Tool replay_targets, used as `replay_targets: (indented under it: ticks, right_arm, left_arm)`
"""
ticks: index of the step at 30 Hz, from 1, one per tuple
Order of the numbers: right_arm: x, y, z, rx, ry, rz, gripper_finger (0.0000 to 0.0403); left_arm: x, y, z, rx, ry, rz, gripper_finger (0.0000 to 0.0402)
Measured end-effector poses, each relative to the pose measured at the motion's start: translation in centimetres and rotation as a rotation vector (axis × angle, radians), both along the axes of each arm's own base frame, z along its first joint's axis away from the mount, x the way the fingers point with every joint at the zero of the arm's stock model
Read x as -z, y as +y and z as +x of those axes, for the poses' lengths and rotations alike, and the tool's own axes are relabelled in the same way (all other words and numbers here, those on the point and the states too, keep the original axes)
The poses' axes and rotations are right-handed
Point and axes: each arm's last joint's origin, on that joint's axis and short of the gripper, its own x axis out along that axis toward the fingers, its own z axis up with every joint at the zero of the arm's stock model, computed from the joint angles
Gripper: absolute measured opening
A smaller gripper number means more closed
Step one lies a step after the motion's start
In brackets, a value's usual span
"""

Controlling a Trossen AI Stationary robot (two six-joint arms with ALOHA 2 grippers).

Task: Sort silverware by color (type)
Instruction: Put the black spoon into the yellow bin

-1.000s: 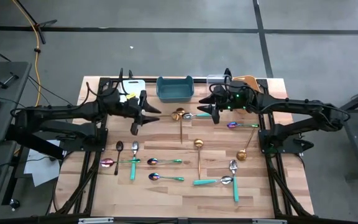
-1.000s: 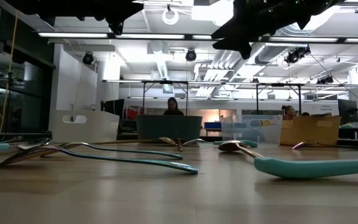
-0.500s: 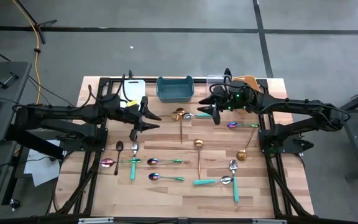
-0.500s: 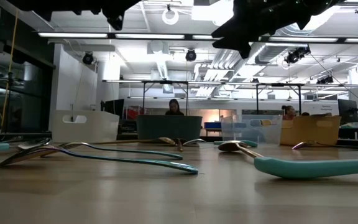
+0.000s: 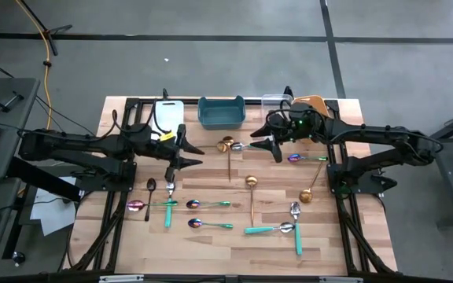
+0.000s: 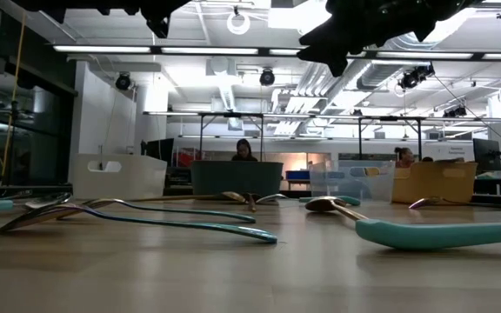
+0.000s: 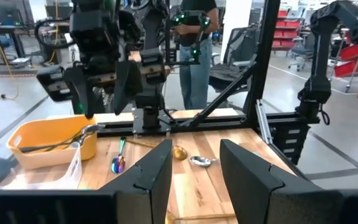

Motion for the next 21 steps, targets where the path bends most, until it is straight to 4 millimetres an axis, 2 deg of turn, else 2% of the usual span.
replay_targets:
  ticks: [16,21]
  right_arm:
    - [0.08,0.28,0.03,-0.008,0.01,0.009,0.016]
    - [0.08,0.28,0.03,-0.022,0.006,-0.033,0.016]
  left_arm:
    - [0.14,-0.15,-0.35,0.006,0.034,0.001,0.0129]
    - [0.23,0.15,-0.25,-0.092,0.039,0.007,0.0129]
